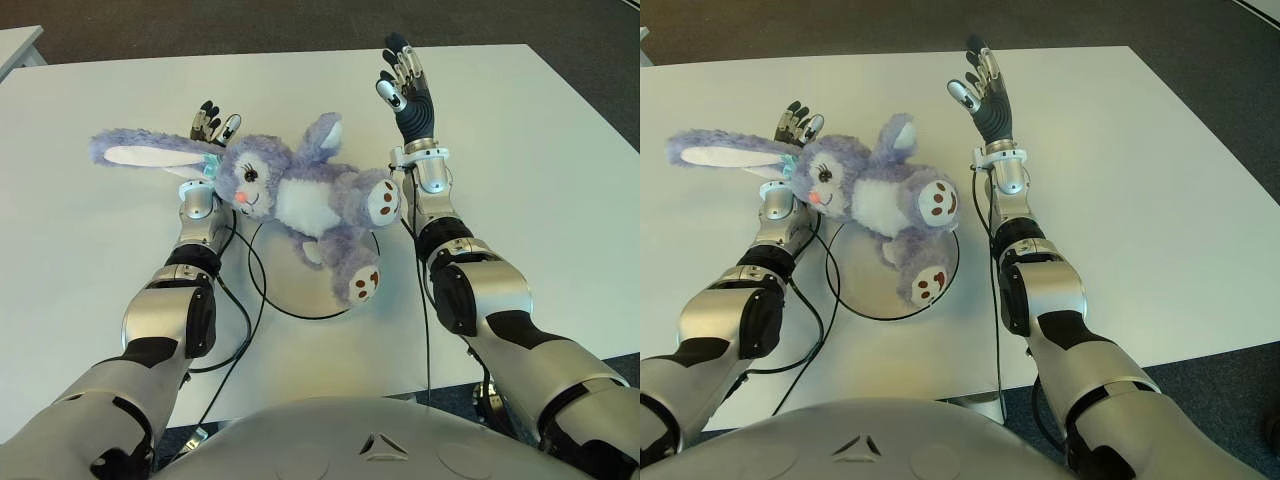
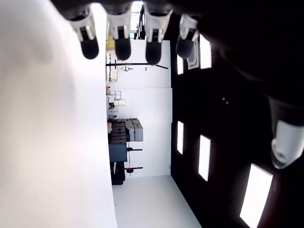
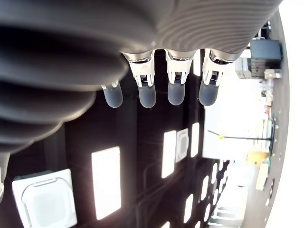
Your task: Put the doll into the plate.
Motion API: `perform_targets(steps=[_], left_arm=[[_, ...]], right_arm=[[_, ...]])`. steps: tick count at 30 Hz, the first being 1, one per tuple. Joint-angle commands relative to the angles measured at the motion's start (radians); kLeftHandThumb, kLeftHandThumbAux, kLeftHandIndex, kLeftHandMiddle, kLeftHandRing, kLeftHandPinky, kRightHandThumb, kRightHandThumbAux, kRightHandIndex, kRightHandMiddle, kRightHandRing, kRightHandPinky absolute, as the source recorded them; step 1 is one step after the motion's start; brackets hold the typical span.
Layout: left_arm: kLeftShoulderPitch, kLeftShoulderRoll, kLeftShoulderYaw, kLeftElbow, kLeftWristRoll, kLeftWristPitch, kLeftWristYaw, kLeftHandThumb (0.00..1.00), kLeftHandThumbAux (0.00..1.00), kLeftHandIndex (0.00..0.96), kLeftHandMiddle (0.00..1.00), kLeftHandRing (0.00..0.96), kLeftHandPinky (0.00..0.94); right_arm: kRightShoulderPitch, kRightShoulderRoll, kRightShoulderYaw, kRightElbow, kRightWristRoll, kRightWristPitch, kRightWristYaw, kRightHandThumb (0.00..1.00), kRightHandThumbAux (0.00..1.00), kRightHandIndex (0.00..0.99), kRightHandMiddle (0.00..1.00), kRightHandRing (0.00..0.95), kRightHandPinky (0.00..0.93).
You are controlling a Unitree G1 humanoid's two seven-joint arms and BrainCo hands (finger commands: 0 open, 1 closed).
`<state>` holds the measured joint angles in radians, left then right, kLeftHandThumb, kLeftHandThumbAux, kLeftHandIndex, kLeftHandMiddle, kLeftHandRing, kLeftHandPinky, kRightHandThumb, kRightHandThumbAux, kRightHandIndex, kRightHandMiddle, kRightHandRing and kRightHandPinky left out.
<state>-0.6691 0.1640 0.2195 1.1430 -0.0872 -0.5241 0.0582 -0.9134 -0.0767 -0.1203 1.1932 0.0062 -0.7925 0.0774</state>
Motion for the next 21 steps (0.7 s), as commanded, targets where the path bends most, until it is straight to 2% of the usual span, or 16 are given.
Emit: perform_targets(steps=[1,21], left_arm=[[0.076,-0.020,-0.001,0.045,0.003,0.036,-0.007,0.000,0.511,0.028,0.110,0.062,0.000],[0.078,-0.021,0.002,0.038,0.001,0.042,0.001,0.000,0.519,0.023,0.108,0.063,0.000]], right_arm=[[-0.011,0.010,-0.008,0.027,0.001,0.033,-0.009,0.000,0.488,0.016,0.014,0.000,0.000],[-0.023,0.027,-0.046,0.076,0.015,0.160,-0.035,0.000,0.527,0.039,0.036,0.000,0.000]])
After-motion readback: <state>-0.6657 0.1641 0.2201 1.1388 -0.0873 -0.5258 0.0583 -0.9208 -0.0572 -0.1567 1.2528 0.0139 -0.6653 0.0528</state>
